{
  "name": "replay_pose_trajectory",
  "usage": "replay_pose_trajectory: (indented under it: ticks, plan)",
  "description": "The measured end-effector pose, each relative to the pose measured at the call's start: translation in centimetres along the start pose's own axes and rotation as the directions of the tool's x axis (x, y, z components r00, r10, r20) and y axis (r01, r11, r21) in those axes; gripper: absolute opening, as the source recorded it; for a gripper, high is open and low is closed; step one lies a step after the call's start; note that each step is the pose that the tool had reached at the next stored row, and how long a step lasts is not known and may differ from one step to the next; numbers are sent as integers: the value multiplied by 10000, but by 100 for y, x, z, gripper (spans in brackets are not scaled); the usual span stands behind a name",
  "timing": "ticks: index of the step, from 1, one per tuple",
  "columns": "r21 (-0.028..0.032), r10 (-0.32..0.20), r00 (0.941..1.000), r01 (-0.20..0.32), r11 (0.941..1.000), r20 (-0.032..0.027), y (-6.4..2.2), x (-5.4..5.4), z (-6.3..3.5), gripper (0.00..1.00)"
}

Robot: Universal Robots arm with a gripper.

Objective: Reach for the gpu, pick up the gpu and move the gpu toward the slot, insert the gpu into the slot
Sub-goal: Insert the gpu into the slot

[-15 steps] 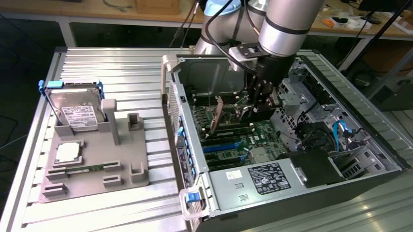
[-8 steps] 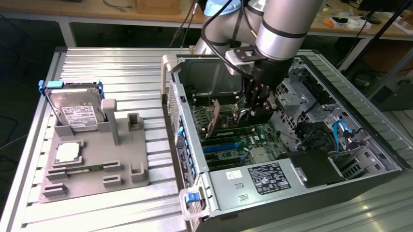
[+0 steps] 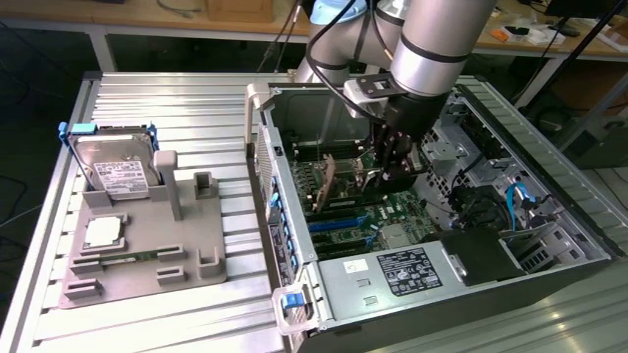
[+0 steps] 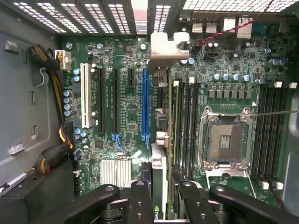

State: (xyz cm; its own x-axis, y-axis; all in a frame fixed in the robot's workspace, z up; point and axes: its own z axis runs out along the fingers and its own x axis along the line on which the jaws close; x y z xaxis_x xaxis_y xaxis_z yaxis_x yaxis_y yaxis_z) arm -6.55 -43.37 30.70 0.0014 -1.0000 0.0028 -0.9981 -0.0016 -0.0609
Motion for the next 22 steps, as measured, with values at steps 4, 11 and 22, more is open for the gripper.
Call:
replay_pose_trajectory:
  ticks: [4, 11, 22]
  plan:
    - [0, 256, 9997, -256, 9997, -18, 1, 1, 12, 27]
    - [0, 257, 9997, -257, 9997, -17, 162, 10, 6, 27]
    - [0, 255, 9997, -255, 9997, -18, 333, 98, 117, 27]
